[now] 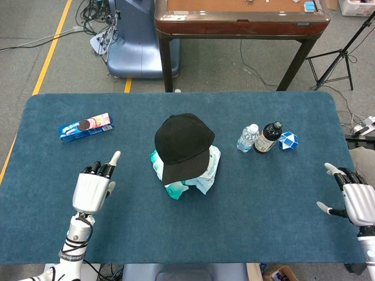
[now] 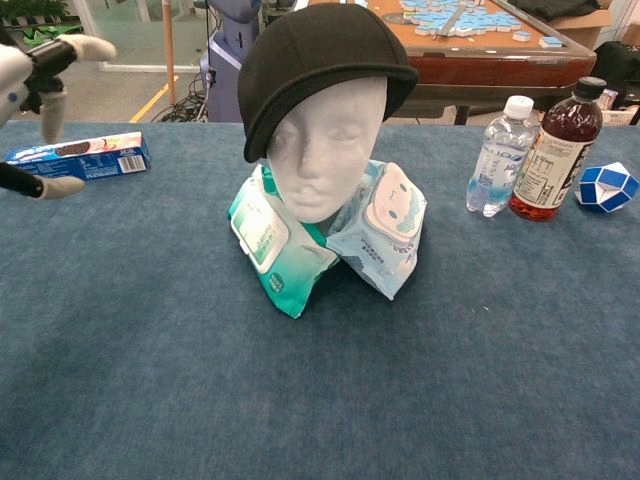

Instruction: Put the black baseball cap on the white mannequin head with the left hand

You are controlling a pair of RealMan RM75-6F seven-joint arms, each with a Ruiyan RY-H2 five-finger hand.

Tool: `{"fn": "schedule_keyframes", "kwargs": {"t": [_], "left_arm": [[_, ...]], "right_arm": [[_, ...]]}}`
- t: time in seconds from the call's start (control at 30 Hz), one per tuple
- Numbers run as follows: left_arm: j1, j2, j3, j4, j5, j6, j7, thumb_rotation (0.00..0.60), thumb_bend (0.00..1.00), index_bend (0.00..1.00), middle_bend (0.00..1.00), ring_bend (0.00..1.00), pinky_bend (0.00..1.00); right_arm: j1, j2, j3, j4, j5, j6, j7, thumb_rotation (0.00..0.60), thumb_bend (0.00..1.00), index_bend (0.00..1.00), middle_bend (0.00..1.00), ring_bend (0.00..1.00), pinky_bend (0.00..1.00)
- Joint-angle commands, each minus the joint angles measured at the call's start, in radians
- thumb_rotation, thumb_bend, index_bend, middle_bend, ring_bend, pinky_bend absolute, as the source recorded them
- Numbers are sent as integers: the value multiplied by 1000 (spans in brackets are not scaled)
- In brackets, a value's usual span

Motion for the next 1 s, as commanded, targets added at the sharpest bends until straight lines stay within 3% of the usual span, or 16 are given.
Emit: {"fn": "schedule_keyframes", "kwargs": {"t": [0.03, 0.2, 0.4, 0.7, 0.87, 1.0], "left_arm": [[64, 65, 40, -84, -78, -21, -15, 600, 81, 223, 602, 468, 729], [123, 171, 81, -200, -149, -53, -41, 600, 80, 320, 602, 475, 730], [173, 300, 127, -289, -188, -95, -194, 600, 80, 358, 602, 481, 730], [260, 357, 166, -205, -125, -26, -397, 600, 80, 375, 602, 481, 730], [268, 377, 184, -150, -107, -57, -457, 600, 80, 377, 602, 482, 729], [263, 369, 167, -130, -113, -79, -488, 600, 81, 381, 602, 481, 730]], "right_arm": [[1, -2, 1, -1, 2, -2, -5, 600, 0, 148, 284, 170, 215], [4, -9, 0, -3, 5, -7, -27, 600, 0, 148, 284, 171, 215], [7, -18, -2, -9, 8, -10, -56, 600, 0, 148, 284, 170, 215], [14, -33, 1, -14, 24, -20, -102, 600, 0, 148, 284, 170, 215], [20, -41, 8, -13, 46, -32, -122, 600, 0, 148, 284, 170, 215], [28, -43, 12, -12, 63, -50, -132, 600, 0, 148, 284, 170, 215]]}}
